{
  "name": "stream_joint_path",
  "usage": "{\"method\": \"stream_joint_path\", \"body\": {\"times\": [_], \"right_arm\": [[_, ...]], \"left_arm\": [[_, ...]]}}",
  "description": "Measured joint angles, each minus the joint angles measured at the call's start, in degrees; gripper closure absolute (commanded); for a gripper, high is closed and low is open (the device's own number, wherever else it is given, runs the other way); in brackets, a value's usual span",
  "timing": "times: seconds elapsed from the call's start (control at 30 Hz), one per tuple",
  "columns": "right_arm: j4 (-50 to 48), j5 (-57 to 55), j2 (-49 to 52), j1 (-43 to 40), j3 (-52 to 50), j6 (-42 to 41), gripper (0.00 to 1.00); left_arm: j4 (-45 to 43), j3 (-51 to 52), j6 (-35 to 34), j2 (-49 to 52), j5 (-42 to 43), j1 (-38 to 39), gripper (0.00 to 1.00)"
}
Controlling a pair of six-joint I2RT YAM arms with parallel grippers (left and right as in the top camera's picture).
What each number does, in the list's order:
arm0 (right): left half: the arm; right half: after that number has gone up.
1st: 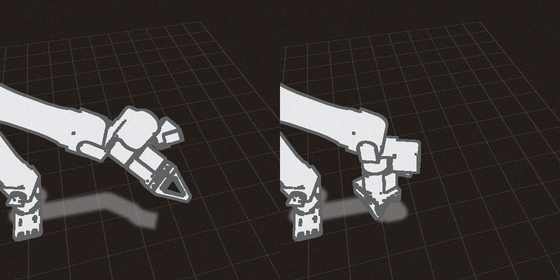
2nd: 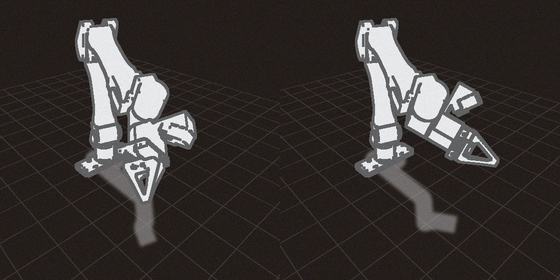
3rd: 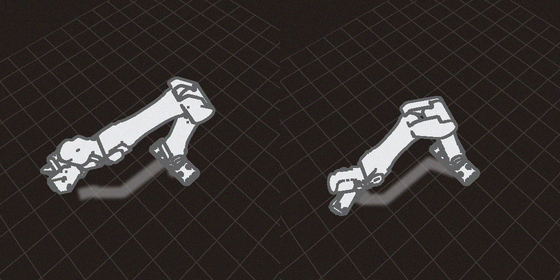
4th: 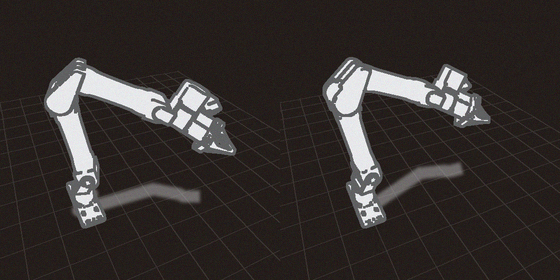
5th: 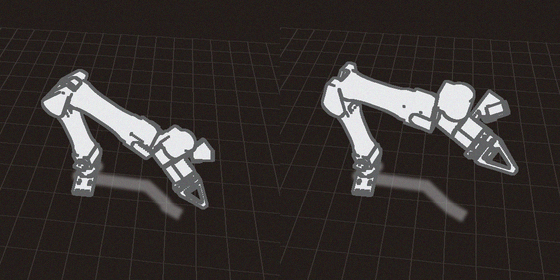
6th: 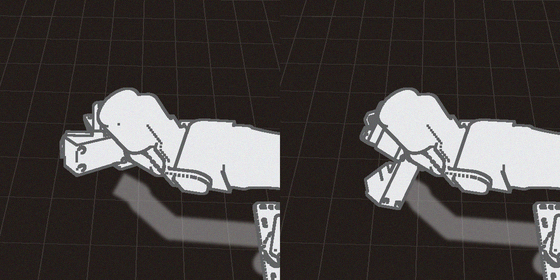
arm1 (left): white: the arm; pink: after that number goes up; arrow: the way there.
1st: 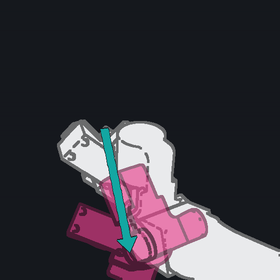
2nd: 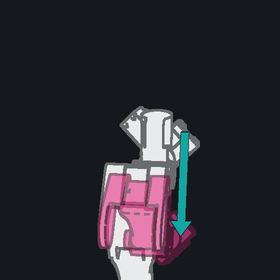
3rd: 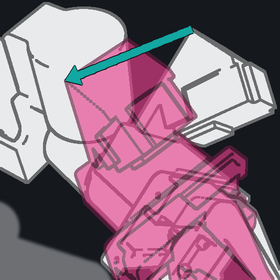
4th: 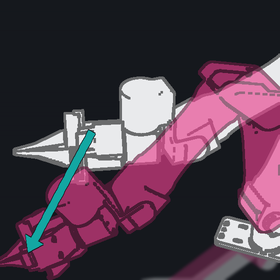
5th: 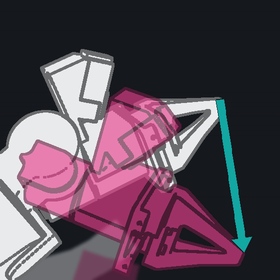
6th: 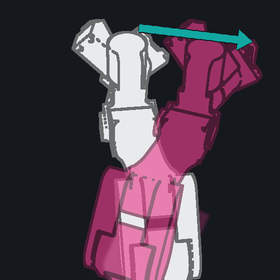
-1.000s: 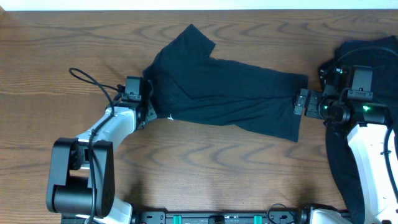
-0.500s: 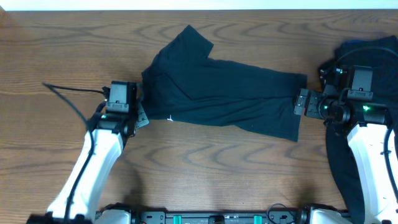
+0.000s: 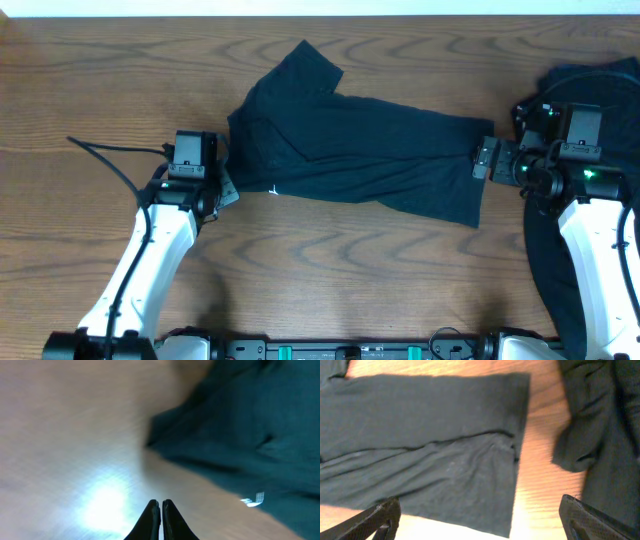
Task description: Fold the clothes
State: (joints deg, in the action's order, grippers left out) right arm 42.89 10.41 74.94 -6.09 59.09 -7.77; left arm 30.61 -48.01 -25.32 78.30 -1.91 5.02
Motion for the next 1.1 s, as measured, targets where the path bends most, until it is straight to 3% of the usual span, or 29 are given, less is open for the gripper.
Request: {"method": "stream_joint_path", "body": {"times": [0.03,0.17,0.23,0.37,0.5,0.63,0.77,0.97,1.1], "right_arm": [[0.7,0.8,0.0,0.0,0.0,-0.2,0.01],[4.8,2.4,0.2,0.0,0.0,-1.1,0.28],[6.7,2.7,0.8,0.0,0.0,-1.0,0.32],[10.3,2.4,3.5,0.0,0.0,-1.2,0.31],[10.3,1.9,7.0,0.0,-0.2,-1.5,0.28],[10.3,1.7,11.2,0.0,-0.3,-2.1,0.3],[10.4,1.6,15.8,0.3,-0.3,-2.3,0.62],[9.1,1.6,20.9,0.8,-0.5,-2.5,0.96],[8.4,1.6,21.9,1.0,-0.7,-2.7,0.99]], "left_arm": [[-2.2,0.0,0.3,0.9,1.2,0.0,0.93],[-7.9,0.0,1.5,4.9,3.7,0.0,0.94],[-7.9,-0.1,2.0,6.9,4.2,0.0,0.94],[2.9,-5.2,4.2,14.2,5.0,0.0,0.94],[14.1,-17.0,6.1,20.1,5.2,0.0,0.94],[17.9,-26.5,7.2,20.8,5.2,0.0,0.94],[17.9,-28.3,7.4,20.6,5.2,0.0,0.94],[14.5,-28.3,7.4,24.2,5.2,0.0,0.94],[12.0,-28.3,7.4,28.7,5.2,0.0,0.94]]}}
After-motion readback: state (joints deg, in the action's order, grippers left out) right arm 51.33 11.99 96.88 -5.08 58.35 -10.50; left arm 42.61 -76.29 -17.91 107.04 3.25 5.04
